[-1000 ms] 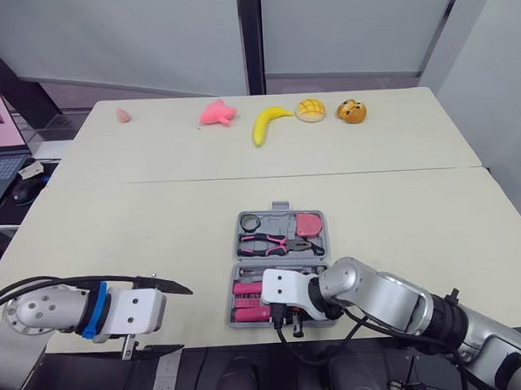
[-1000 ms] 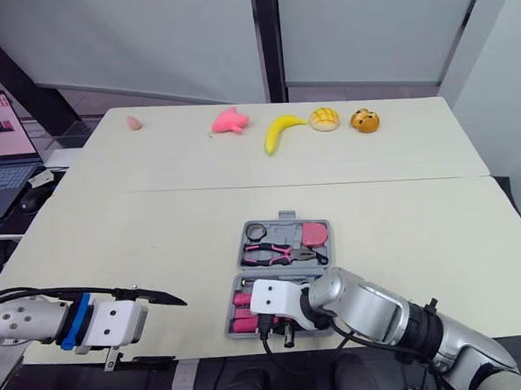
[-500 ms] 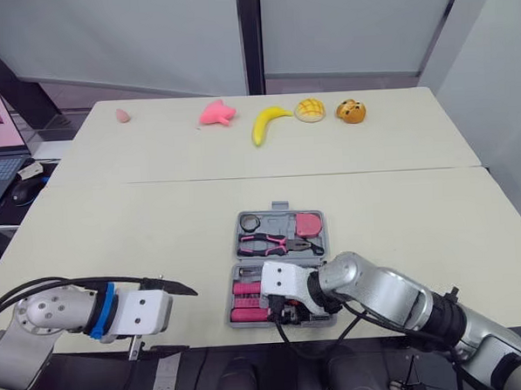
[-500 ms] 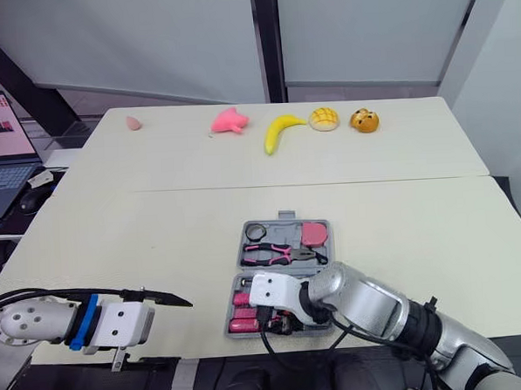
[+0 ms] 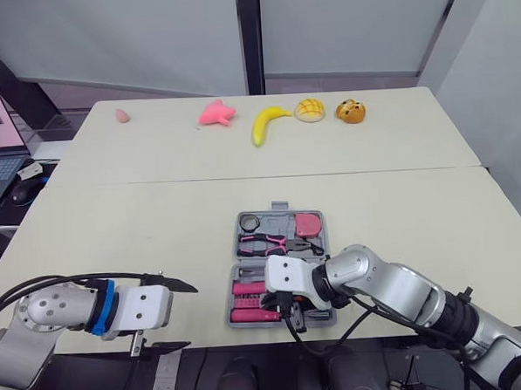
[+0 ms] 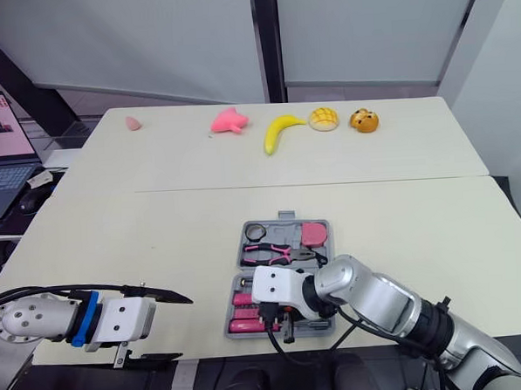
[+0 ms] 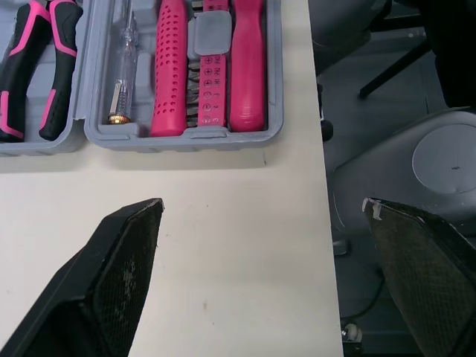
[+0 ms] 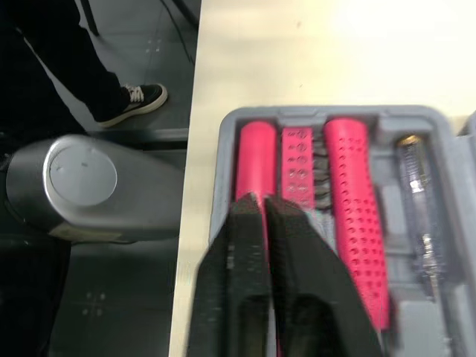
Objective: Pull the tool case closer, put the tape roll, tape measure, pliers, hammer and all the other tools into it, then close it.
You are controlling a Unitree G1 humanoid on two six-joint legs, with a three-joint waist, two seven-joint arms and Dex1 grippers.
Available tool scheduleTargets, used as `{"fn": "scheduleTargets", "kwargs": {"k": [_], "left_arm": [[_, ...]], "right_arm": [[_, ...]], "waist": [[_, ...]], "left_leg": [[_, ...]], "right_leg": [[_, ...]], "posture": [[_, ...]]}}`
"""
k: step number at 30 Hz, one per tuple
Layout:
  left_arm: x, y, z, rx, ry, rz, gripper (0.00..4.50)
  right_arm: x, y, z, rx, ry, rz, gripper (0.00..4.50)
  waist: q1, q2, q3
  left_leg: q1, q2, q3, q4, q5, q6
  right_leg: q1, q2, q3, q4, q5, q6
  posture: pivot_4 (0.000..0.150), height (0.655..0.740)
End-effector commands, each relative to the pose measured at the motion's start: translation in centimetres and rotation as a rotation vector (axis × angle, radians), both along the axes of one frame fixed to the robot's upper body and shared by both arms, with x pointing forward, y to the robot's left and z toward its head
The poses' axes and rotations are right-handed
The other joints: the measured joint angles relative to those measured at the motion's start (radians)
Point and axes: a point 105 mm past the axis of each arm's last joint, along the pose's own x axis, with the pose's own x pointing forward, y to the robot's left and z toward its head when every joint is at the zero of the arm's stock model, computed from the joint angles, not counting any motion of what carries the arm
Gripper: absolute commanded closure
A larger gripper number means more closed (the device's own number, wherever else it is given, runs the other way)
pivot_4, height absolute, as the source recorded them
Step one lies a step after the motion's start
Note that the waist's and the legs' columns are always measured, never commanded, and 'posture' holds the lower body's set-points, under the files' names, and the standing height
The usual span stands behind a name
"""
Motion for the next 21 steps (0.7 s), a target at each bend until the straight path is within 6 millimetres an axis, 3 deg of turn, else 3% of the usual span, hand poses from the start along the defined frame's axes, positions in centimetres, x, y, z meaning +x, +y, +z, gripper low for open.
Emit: {"fn": "scheduleTargets", "kwargs": {"k": [1,8,12,15,18,21], "left_arm": [[0.1,-0.4,0.4,-0.025,-0.014,-0.007,0.00],[0.3,-0.4,0.5,-0.042,-0.014,0.019,0.00],[0.5,-0.4,0.8,-0.101,-0.003,0.066,0.00],[1.2,0.0,1.1,-0.150,0.006,0.166,0.00],[2.9,0.2,1.8,-0.253,-0.024,0.277,0.00],[4.5,0.1,2.5,-0.353,-0.053,0.355,0.00]], "right_arm": [[-0.4,0.2,-0.2,0.002,-0.021,0.042,4.48],[-0.3,-0.6,-2.1,-0.052,-0.027,0.037,4.48],[-0.3,0.2,-0.3,0.051,-0.024,0.034,4.48],[-0.5,-0.2,2.3,0.152,-0.037,0.037,4.48],[0.8,-3.0,5.0,0.238,-0.118,-0.055,4.48],[1.8,-6.3,5.9,0.258,-0.177,-0.130,4.48]], "waist": [[0.000,0.000,0.000],[0.000,0.000,0.000],[0.000,0.000,0.000],[0.001,0.000,0.000],[0.011,0.000,0.000],[0.022,-0.002,-0.001]], "left_leg": [[0.000,0.000,0.000,0.000,0.000,0.000],[0.000,0.000,0.000,0.000,0.000,0.000],[0.001,0.000,0.000,0.000,0.000,0.000],[0.000,0.000,0.000,0.000,0.000,0.000],[0.000,0.000,-0.001,0.000,0.000,0.000],[0.001,0.000,-0.001,0.001,0.000,0.000]], "right_leg": [[0.000,0.000,0.000,0.000,0.000,0.000],[0.000,0.000,0.000,0.000,0.000,0.000],[0.000,0.000,0.000,0.001,0.000,0.000],[0.000,0.000,0.000,0.001,0.000,0.000],[0.000,0.000,0.000,0.001,0.000,0.000],[0.003,0.000,-0.001,0.000,0.000,0.001]], "posture": [[0.150,0.7369],[0.150,0.7369],[0.150,0.7369],[0.150,0.7369],[0.150,0.7369],[0.150,0.7369]]}}
